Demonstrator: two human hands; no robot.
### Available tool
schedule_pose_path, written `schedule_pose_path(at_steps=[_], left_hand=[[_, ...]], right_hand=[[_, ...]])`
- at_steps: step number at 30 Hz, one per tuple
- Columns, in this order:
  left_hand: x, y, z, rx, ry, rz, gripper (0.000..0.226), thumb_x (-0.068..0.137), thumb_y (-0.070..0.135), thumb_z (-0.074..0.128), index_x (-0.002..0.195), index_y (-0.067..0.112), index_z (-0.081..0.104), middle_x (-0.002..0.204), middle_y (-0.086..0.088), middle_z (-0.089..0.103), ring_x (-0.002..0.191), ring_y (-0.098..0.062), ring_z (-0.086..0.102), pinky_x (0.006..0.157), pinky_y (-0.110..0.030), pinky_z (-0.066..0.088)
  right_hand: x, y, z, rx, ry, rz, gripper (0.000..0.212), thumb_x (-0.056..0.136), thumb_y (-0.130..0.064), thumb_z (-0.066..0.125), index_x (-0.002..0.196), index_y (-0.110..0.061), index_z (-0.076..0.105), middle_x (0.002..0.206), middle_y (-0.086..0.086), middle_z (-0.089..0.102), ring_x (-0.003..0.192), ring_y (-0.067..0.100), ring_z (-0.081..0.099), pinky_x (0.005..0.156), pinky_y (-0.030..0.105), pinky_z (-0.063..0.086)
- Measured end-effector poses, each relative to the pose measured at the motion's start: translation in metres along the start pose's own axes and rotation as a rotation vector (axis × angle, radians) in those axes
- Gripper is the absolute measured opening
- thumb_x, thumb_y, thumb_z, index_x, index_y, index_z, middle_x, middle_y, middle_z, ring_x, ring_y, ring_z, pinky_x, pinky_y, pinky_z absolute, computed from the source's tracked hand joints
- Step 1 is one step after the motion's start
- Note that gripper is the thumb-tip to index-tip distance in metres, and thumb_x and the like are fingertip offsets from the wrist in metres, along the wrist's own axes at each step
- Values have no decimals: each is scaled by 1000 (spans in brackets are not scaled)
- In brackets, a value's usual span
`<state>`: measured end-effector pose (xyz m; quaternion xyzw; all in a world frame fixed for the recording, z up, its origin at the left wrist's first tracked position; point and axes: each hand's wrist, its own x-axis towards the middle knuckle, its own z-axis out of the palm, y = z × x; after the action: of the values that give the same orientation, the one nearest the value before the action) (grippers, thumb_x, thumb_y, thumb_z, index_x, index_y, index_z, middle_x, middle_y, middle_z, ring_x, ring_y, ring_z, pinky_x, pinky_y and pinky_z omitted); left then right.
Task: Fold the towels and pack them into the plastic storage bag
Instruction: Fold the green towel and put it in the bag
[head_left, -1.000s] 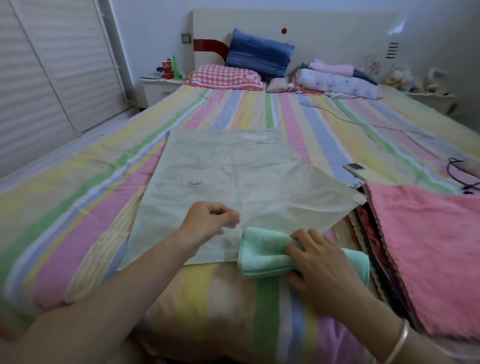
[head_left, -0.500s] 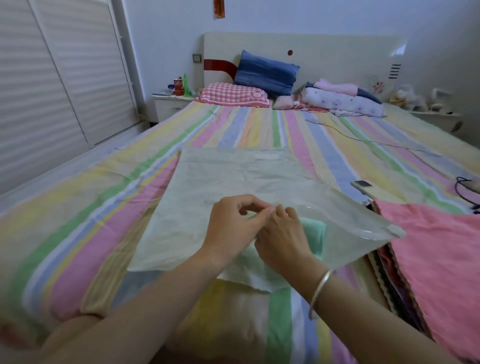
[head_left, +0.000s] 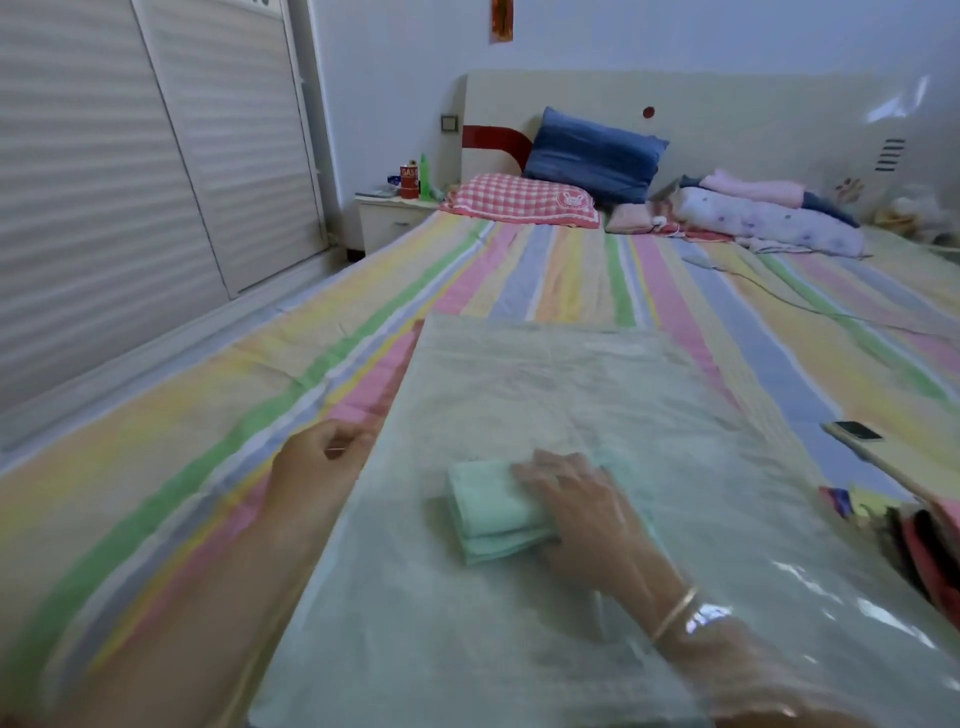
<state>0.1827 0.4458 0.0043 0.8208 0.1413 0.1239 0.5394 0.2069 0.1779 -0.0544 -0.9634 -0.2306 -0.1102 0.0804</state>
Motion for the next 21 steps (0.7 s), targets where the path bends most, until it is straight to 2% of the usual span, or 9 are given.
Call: schedule_pose_path(at_steps=[1,3,5,9,12,16,17,19,21], left_hand=[[12,-8,-1,31,8,-38,7,83,31,67,83,25,70,87,10,71,90,-17,68,80,-34,51],[37,-19,4,56,-33,-102,35,66,55,65,88,28,67,94,11,70,91,-16,68,86,-40,54],[64,-25,13,95,-88,-138,51,59,66,60,94,30,67,98,11,70,90,-14,68,88,-43,54],[103,-21,33,210,-181,-105,44,82,45,70,114,18,60,98,4,67,87,-15,63,75,-31,47],[122,-29,45,213,-208,-92,55,76,28,77,123,18,51,89,2,71,86,-19,67,81,-37,53],[133,-46,57,170,-255,-60,33,83,15,73,106,26,52,76,19,64,68,10,61,62,-11,45],[135,-51,58,153,-273,-79,33,84,15,73,105,27,52,78,20,63,67,11,59,61,-10,45],[141,-56,53,137,-300,-151,35,83,16,73,110,24,54,84,16,63,75,4,61,67,-17,49],[150,-54,47,131,-312,-227,45,77,20,77,116,20,56,90,10,66,81,-7,65,73,-27,53]], right_hand=[[3,5,2,-15,26,-42,67,59,-47,46,123,-28,58,123,2,62,103,27,61,83,42,52],[13,10,4,-1,25,-40,62,65,-40,46,124,-25,60,125,2,63,109,28,61,89,42,50],[25,14,13,19,107,-24,57,69,-32,45,124,-21,61,127,3,62,116,28,60,93,44,48],[66,16,31,47,295,135,58,66,-9,56,124,-13,61,128,10,61,117,30,59,96,47,47],[107,16,42,28,339,244,59,69,-13,40,122,-8,62,125,16,62,113,32,61,94,49,47],[171,25,57,15,383,322,51,71,-19,41,114,-6,67,116,18,67,106,37,65,90,53,51],[185,28,61,17,371,309,48,74,-17,48,117,-8,66,120,17,65,110,38,62,96,51,47],[210,33,69,14,214,284,54,81,-17,58,135,-16,51,140,13,50,131,37,44,112,44,25],[220,36,72,-7,-8,246,68,86,-34,47,150,-26,24,157,4,23,146,26,16,117,38,3]])
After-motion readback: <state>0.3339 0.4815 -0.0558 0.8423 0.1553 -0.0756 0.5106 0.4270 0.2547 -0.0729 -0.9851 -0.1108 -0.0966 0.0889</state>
